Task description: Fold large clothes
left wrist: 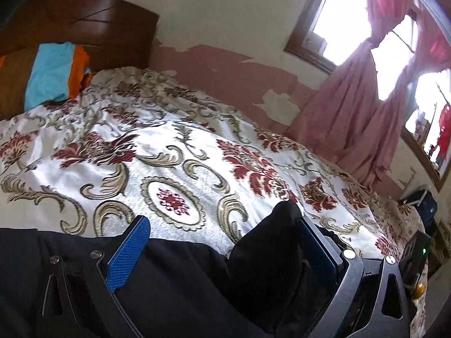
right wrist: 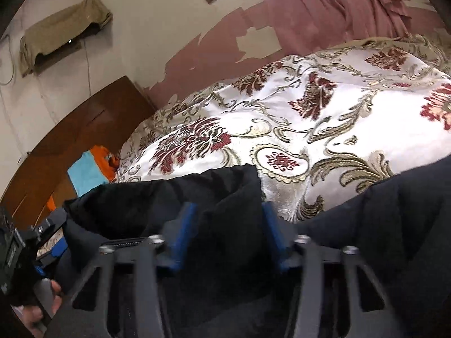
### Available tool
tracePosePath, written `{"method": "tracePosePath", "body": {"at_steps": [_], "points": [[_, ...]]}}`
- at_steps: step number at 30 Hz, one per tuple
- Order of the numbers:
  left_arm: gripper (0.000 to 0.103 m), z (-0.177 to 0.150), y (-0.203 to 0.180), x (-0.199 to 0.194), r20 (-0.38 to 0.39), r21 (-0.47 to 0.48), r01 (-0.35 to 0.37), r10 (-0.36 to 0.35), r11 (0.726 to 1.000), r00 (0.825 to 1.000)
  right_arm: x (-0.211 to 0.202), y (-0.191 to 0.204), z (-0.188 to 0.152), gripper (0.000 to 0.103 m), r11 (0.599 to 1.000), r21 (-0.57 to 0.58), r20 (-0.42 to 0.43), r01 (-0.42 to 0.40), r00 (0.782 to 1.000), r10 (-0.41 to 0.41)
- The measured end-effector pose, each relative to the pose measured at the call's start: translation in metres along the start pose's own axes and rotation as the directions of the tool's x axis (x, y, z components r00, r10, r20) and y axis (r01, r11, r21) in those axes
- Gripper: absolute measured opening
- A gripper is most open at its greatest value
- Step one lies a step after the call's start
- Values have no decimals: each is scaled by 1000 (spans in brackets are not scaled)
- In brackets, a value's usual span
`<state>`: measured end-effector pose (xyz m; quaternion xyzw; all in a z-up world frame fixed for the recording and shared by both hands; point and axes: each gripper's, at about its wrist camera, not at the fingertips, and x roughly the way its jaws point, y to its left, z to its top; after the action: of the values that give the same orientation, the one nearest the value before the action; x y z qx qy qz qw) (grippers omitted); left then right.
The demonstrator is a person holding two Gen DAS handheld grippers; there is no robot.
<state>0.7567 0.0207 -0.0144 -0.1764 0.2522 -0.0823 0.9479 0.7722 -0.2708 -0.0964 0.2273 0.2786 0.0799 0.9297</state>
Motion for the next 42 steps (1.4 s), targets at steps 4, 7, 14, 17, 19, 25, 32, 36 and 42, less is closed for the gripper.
{"method": "tracePosePath", "body": {"at_steps": [4,7,14,17,19,25,32,36,42], "points": [[69,-5,4,-5,32,-3,93,-93,996,995,-6,4,-4,26,1000,-19,28,5,1000,-5],[17,-8,13,-1,11,-50,182,-181,982,983,-19,4,-8,21,1000,-12,65,-8,998,9],[7,-25,19,-36,68,-65,242,-238,968,969,-73,-1,-25,14,996,52,144,-75,987,67],[7,-33,19,-61,81,-44,263,-259,964,963,-99,-3,-37,13,993,78,154,-86,985,73],[7,-39,16,-75,48,-12,262,-261,965,964,-113,-7,-46,12,991,105,146,-87,987,71],[6,-65,9,-102,-67,101,210,-204,972,977,-139,-21,-76,11,980,189,104,-68,993,49],[6,-92,11,-106,-184,148,161,-132,976,974,-158,-20,-99,11,983,181,105,-29,994,10],[6,-98,6,-106,-202,189,126,-87,974,976,-183,-13,-93,11,986,162,127,36,990,-57],[6,-102,7,-107,-191,194,132,-95,972,977,-177,40,-31,12,984,-60,111,166,981,-158]]}}
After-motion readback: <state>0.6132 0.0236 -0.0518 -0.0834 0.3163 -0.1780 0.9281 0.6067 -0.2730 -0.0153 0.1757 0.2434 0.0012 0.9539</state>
